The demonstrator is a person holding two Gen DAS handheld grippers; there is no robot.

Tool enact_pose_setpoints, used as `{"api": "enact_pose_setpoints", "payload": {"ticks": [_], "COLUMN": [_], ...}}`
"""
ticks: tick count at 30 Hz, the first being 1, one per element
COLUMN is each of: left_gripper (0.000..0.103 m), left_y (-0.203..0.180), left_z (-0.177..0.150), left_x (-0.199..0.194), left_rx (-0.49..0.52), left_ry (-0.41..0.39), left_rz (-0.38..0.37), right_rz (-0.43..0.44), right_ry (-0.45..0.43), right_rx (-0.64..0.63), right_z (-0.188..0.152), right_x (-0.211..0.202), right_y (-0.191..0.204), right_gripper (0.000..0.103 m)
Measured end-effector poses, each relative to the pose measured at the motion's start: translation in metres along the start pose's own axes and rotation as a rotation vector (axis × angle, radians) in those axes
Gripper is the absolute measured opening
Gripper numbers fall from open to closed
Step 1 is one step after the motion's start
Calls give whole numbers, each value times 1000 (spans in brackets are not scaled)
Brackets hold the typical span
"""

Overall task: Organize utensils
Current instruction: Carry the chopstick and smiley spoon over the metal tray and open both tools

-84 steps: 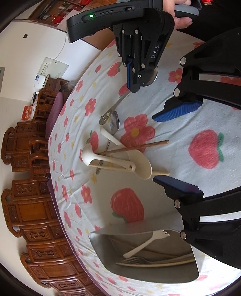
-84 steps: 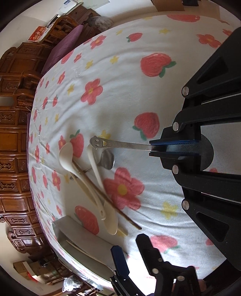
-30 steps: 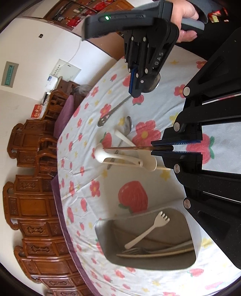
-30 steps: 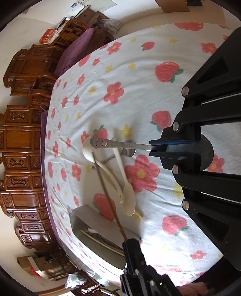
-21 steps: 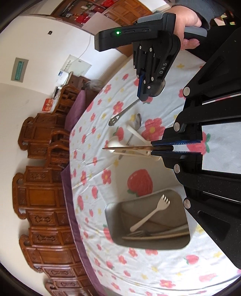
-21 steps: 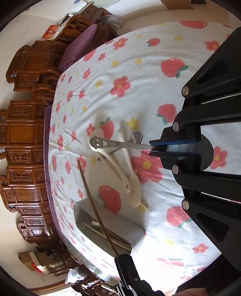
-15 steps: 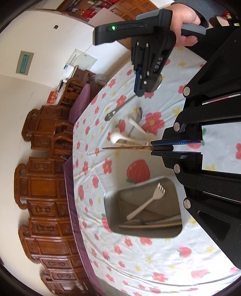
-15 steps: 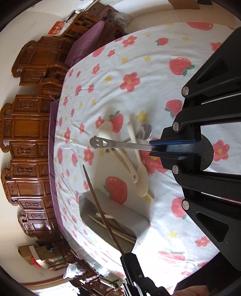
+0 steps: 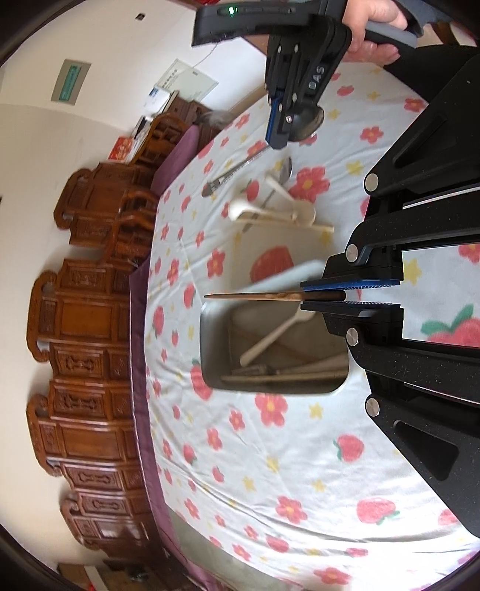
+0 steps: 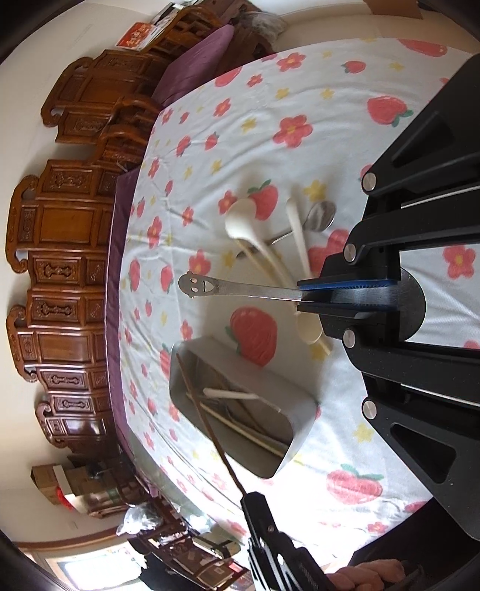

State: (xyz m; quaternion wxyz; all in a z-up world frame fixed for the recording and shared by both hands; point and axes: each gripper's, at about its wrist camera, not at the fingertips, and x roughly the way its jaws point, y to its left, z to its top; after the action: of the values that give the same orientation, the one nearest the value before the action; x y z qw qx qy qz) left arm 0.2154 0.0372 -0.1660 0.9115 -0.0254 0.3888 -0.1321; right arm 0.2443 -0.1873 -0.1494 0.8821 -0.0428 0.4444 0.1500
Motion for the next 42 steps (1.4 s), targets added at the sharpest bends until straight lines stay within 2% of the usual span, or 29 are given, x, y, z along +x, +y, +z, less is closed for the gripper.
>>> {"api": "enact_pose_setpoints", "payload": {"ticks": [11,17,28,34,37,39,42], "left_gripper": [4,4,4,5,9,19,20], "left_y": [26,31,33,29,32,36,40], "left_z": [0,1,8,12,16,19,23], "left_x": [20,34,50,44,35,30,23], "left_rx": [-27,-29,-49,-28,-28,-32,-24], "left_ry": [28,48,66,52,28,12,-11], "left_rz": [85,101,78,64,63,64,74], "right_rz": [44,63,77,79,83,86,92], "right_ry": [-23,-17,14,20,22,24,25], "right_rx": [-66,-101,-107,-107,-105,-108,-116], "right_z": [33,45,49,51,53,55,56], "right_x": [4,12,36,44,46,48,52], "right_y": [41,62,77,80,83,86,92], "right_gripper": [7,7,7,7,7,7,7]}}
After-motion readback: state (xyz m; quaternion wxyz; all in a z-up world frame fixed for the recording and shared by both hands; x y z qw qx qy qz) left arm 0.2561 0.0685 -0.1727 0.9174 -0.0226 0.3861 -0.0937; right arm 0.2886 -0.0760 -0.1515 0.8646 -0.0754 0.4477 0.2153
